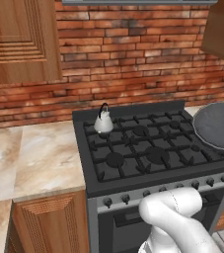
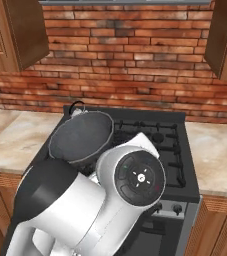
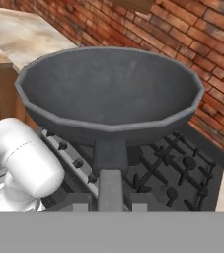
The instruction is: Pick the pan from the cabinet and place it on the stove. Then turn on the stove burner for the pan.
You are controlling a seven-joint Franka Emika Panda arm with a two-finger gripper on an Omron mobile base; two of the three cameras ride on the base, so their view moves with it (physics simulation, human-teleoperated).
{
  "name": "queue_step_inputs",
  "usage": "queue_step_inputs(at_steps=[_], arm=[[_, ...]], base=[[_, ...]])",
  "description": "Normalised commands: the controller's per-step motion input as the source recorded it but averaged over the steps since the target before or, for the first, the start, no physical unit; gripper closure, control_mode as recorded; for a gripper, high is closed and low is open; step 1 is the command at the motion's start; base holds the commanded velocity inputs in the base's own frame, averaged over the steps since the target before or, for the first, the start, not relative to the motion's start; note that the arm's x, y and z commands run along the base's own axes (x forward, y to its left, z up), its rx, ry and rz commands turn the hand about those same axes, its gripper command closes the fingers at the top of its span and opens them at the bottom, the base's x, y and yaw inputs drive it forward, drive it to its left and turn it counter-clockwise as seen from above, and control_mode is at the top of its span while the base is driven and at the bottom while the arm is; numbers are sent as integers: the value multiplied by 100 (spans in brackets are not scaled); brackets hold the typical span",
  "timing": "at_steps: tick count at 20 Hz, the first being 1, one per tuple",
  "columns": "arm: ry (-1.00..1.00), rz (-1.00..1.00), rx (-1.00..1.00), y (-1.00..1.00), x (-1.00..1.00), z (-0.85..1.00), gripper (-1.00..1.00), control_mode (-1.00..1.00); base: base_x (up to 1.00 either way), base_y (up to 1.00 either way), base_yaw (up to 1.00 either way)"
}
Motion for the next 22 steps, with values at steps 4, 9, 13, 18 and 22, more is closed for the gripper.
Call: queue_step_inputs(at_steps=[4,9,13,18,22], arm=[[6,0,4,-39,16,-10,100,-100],[1,3,0,-30,30,-17,100,-100],[0,9,0,-27,43,-33,100,-100],[0,11,0,-26,35,-39,100,-100],[0,12,0,-26,31,-40,100,-100]], base=[[0,0,0],[0,0,0],[0,0,0],[0,0,0],[0,0,0]])
